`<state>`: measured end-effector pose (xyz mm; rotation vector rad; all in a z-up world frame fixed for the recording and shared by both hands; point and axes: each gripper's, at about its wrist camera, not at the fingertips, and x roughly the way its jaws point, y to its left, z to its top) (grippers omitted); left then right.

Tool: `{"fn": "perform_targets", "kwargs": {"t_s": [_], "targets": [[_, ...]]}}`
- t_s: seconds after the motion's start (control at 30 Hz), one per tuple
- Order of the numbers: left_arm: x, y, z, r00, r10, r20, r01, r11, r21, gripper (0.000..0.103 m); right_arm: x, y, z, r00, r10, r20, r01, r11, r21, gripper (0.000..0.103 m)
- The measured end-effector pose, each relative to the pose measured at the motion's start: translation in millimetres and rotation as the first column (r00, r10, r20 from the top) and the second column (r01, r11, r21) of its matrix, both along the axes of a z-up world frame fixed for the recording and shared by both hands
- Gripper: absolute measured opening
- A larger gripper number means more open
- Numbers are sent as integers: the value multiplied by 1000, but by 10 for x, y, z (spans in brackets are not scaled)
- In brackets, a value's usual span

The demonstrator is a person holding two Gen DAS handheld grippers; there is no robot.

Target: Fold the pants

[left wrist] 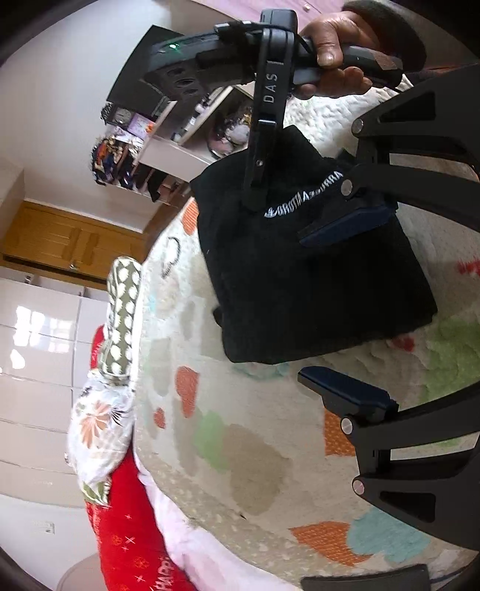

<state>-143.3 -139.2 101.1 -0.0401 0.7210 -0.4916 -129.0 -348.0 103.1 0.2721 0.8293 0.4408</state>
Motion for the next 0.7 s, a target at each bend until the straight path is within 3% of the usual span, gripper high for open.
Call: {"fn": "perform_targets", "kwargs": {"t_s": [0.17, 0.27, 0.37, 0.57, 0.7], "targets": [[44, -205, -214, 998, -37, -54, 40, 998, 50, 71, 24, -129, -384, 993, -61, -99, 55, 997, -56, 25], [71, -273, -378, 994, -46, -98, 54, 996, 78, 71, 30, -212, -509, 986, -104, -132, 96, 993, -65, 43], [64, -246, -402, 994, -43, -103, 50, 996, 72, 71, 6, -302, -369, 987, -117, -115, 111, 992, -58, 52], [-14, -227, -283, 998, -38, -58, 43, 996, 85, 71, 113, -275, 106, 992, -126, 9, 126, 988, -86, 56], [-30, -259, -336, 996, -52, -72, 59, 994, 90, 71, 477, -6, 231, 1000, -16, 18, 18, 994, -110, 57]]}}
